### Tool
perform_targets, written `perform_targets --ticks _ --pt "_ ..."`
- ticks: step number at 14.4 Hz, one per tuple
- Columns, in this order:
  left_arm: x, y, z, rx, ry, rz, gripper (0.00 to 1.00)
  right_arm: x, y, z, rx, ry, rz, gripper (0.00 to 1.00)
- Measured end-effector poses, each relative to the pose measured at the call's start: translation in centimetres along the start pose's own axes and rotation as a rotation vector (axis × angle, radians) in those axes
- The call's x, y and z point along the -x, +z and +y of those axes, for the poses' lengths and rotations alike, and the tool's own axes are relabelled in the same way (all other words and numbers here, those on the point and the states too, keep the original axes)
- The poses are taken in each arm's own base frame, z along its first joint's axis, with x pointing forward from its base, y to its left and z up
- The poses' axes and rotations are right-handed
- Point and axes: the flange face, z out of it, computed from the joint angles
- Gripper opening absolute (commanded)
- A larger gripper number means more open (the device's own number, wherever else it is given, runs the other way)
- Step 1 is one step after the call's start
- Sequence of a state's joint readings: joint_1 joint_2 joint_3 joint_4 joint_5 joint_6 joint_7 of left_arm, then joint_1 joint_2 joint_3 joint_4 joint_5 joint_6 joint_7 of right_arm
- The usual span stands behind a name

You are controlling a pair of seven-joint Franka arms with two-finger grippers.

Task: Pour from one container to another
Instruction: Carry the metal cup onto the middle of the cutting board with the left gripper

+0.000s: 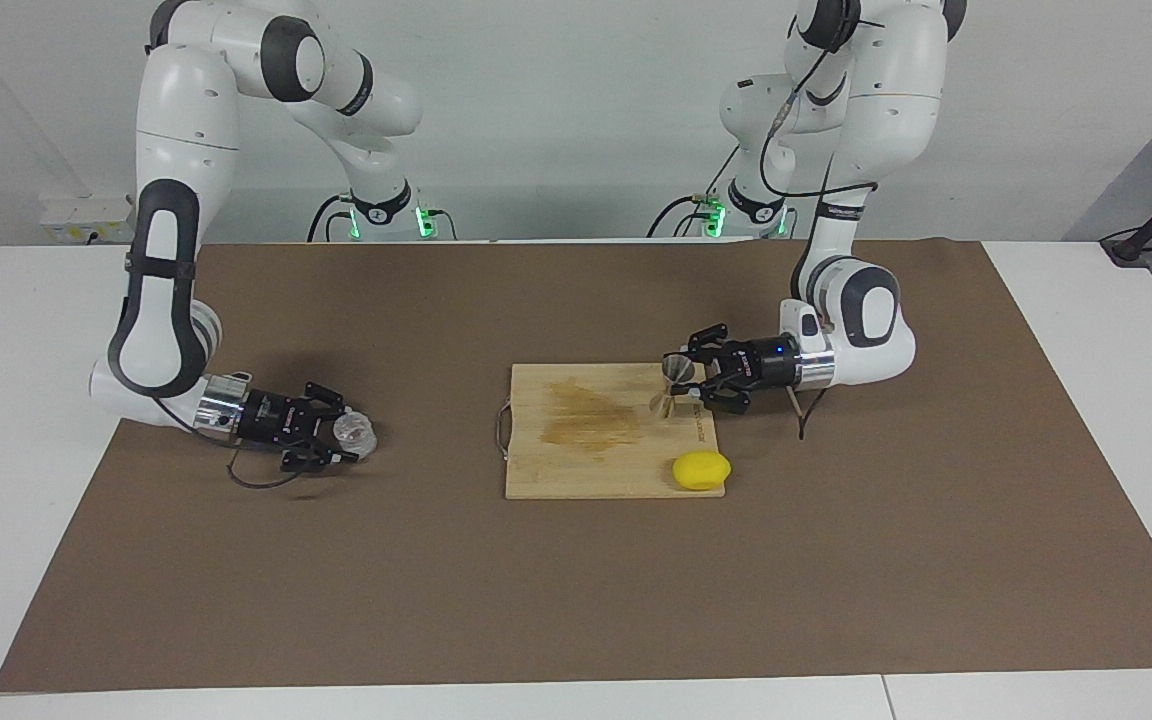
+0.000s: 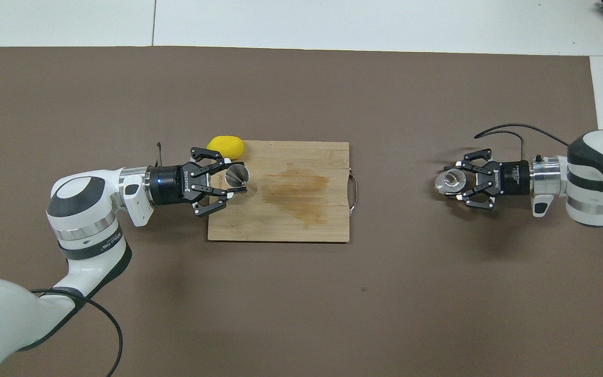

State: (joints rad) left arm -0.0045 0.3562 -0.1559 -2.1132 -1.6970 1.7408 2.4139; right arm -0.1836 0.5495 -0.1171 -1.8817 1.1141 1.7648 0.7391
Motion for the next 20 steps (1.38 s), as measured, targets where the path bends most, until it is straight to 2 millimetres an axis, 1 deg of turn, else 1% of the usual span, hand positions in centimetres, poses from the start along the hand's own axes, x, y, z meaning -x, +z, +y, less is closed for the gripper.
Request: perform_targets --ticks 1,3,5,7,8,9,10,13,16,18,20 --pt "0.1 1.3 0.2 -0.015 -0.007 0.001 0.12 0.0 0.0 0.0 0.0 0.0 0.0 0.62" --pt "0.2 4.0 0.8 -0.039 -0.017 -0.002 0.12 0.0 0.0 0.0 0.0 0.0 0.001 0.44" --pt "0.4 6.4 1.6 -0.058 -0.017 -0.002 0.12 0.0 0.0 0.0 0.0 -0.001 0.001 0.39" --pt "0.6 8.6 2.3 -0.09 -0.014 0.001 0.12 0.0 0.0 0.0 0.0 -0.001 0.002 0.24" --pt "0.7 9.6 2.7 -0.109 -0.007 0.0 0.12 0.0 0.0 0.0 0.0 -0.001 0.002 0.2" --pt "0.8 10.6 3.2 -0.126 -0.004 -0.002 0.12 0.0 0.0 0.0 0.0 -0.001 0.002 0.09" --pt "1.0 11.4 3.6 -0.135 0.001 -0.007 0.13 0.0 0.0 0.0 0.0 -0.001 0.002 0.0" --pt "1.4 12.5 4.2 -0.172 0.017 -0.031 0.13 0.2 -0.1 -0.2 -0.002 -0.007 0.004 0.0" --pt "1.5 13.4 4.7 -0.19 0.022 -0.026 0.14 0.9 -0.1 -0.8 -0.003 -0.024 0.008 0.0" --pt "1.7 13.8 5.0 -0.202 0.04 -0.035 0.14 1.6 -0.2 -1.2 -0.005 -0.039 0.011 0.0" --pt "2.2 13.8 5.1 -0.209 0.054 -0.059 0.14 3.1 -0.3 -1.8 -0.007 -0.035 0.015 0.0"
